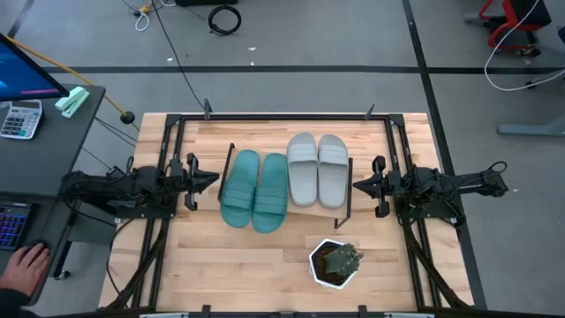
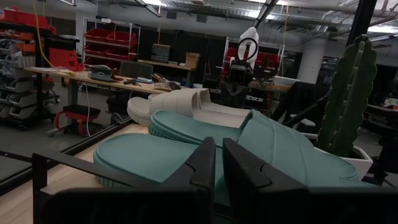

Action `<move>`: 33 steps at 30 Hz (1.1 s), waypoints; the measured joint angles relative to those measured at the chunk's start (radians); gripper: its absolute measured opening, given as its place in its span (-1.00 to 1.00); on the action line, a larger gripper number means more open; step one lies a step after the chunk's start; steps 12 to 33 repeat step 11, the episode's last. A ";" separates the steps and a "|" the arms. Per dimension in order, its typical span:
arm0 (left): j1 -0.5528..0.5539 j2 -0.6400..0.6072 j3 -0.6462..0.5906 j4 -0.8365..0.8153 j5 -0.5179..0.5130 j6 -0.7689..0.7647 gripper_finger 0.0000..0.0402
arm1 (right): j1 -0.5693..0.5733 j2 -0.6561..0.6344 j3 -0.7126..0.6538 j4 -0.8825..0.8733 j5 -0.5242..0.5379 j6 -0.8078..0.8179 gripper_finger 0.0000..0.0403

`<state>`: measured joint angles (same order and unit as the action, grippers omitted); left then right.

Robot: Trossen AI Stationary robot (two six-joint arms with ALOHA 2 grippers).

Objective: Pick and place slides into the shelf
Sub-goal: Return to Home Position

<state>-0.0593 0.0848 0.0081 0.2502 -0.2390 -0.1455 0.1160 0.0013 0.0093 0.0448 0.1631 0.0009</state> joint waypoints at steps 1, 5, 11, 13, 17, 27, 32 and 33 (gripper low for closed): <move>0.000 0.000 0.000 0.000 0.000 0.000 -0.81 | 0.000 0.000 0.000 0.000 0.000 0.000 -0.92; 0.000 0.000 0.000 0.000 0.000 0.000 -0.81 | 0.000 0.000 0.000 0.000 0.000 0.000 -0.92; 0.000 0.000 0.000 0.000 0.000 0.000 -0.85 | 0.000 0.000 0.000 0.000 0.000 0.000 -0.93; 0.000 0.000 0.000 0.000 0.000 0.000 -0.85 | 0.000 0.000 0.000 0.000 0.000 0.000 -0.93; 0.000 0.000 0.000 0.000 0.000 0.000 -0.85 | 0.000 0.000 0.000 0.000 0.000 0.000 -0.93; 0.000 0.000 0.000 0.000 0.000 0.000 -0.85 | 0.000 0.000 0.000 0.000 0.000 0.000 -0.93; 0.000 0.000 0.000 0.000 0.000 0.000 -0.85 | 0.000 0.000 0.000 0.000 0.000 0.000 -0.93; 0.000 0.000 0.000 0.000 0.000 0.000 -0.85 | 0.000 0.000 0.000 0.000 0.000 0.000 -0.93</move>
